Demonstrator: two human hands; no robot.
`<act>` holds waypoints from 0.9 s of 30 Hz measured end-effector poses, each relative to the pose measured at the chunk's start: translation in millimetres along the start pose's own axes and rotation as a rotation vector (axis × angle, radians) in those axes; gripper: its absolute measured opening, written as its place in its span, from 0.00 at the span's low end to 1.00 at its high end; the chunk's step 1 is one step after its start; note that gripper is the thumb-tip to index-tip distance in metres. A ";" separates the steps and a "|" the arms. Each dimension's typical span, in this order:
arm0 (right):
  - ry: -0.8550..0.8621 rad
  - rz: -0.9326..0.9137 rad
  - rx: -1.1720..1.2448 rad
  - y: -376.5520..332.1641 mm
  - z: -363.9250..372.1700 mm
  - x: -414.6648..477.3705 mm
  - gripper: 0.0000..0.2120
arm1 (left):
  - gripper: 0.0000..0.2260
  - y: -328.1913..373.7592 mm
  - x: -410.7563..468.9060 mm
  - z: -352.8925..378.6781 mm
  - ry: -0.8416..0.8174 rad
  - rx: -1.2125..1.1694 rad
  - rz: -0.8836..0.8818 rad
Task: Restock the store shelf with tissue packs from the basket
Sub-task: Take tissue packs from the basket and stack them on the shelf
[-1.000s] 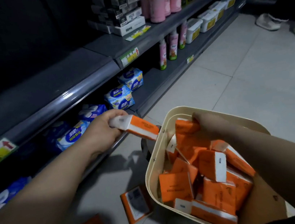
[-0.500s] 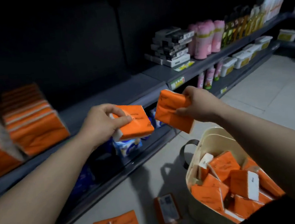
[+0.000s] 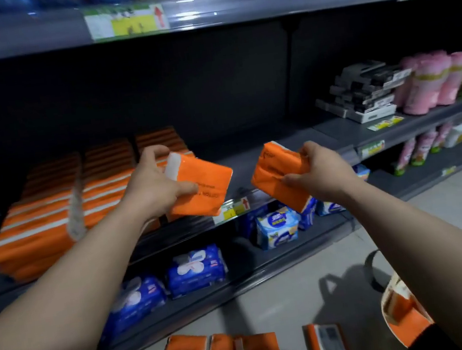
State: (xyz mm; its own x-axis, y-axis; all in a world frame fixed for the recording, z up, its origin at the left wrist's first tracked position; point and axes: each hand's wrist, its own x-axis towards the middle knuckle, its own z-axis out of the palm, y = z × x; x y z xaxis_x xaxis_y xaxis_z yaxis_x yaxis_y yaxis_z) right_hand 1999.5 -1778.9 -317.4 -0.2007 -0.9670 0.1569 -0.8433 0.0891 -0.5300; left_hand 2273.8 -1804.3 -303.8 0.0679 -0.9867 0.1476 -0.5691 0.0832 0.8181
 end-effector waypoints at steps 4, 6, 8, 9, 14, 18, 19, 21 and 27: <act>-0.003 0.008 0.043 -13.7 11.7 7.9 0.19 | 0.34 -3.2 0.6 -29.7 0.020 0.078 0.054; -0.008 0.010 0.060 -17.2 16.2 10.5 0.20 | 0.34 0.3 -0.9 -37.5 0.015 0.258 0.120; -0.018 0.017 0.086 -19.9 19.1 12.3 0.20 | 0.30 1.6 -1.5 -37.2 -0.014 0.420 0.151; -0.023 0.024 0.099 -21.1 19.8 12.4 0.21 | 0.28 0.9 -1.0 -34.0 -0.038 0.488 0.165; -0.041 0.050 0.140 -21.1 23.8 13.5 0.21 | 0.24 -7.4 8.9 -4.0 -0.091 0.612 0.333; -0.060 0.056 0.157 -20.3 25.4 13.2 0.21 | 0.32 -12.4 15.1 26.3 -0.053 0.563 0.395; -0.060 0.056 0.162 -19.9 25.3 13.0 0.22 | 0.34 -12.7 15.8 33.8 -0.030 0.528 0.389; -0.058 0.058 0.158 -17.7 25.9 13.8 0.23 | 0.34 -13.6 16.8 45.2 0.026 0.403 0.330; -0.058 0.062 0.116 -11.8 29.0 17.9 0.20 | 0.28 -23.4 14.7 64.0 0.010 0.481 0.248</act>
State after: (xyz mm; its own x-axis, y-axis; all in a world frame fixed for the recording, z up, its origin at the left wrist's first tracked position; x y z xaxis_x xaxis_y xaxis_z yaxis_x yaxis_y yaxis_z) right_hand 2020.3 -1804.1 -332.5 -0.2183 -0.9730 0.0745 -0.7663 0.1236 -0.6305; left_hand 2235.7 -1829.6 -356.4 -0.1097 -0.9439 0.3115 -0.8798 0.2380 0.4114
